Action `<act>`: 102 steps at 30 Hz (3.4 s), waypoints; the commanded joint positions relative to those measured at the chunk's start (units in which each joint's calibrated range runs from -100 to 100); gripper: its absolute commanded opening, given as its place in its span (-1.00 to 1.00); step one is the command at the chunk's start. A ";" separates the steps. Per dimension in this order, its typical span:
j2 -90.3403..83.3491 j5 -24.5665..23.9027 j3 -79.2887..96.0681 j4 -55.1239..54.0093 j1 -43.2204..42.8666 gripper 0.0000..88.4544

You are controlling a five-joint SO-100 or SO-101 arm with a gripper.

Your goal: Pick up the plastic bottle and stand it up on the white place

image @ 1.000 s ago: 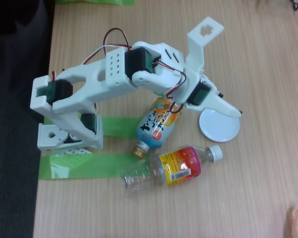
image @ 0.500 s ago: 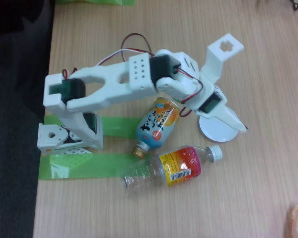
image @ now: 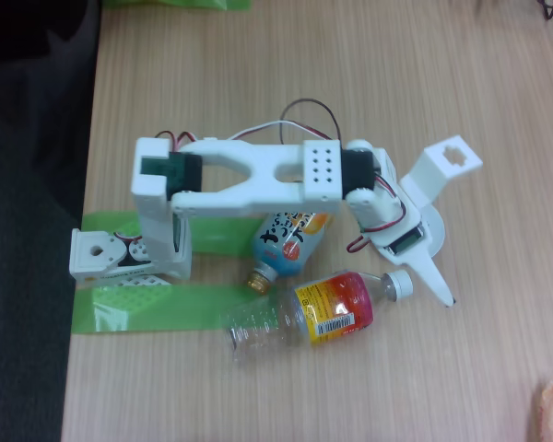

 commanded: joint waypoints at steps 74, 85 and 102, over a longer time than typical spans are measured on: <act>18.51 0.36 -8.60 -0.10 3.38 0.16; 19.43 0.36 -11.41 0.16 3.16 0.16; 19.60 0.41 -11.41 -0.53 3.53 -0.44</act>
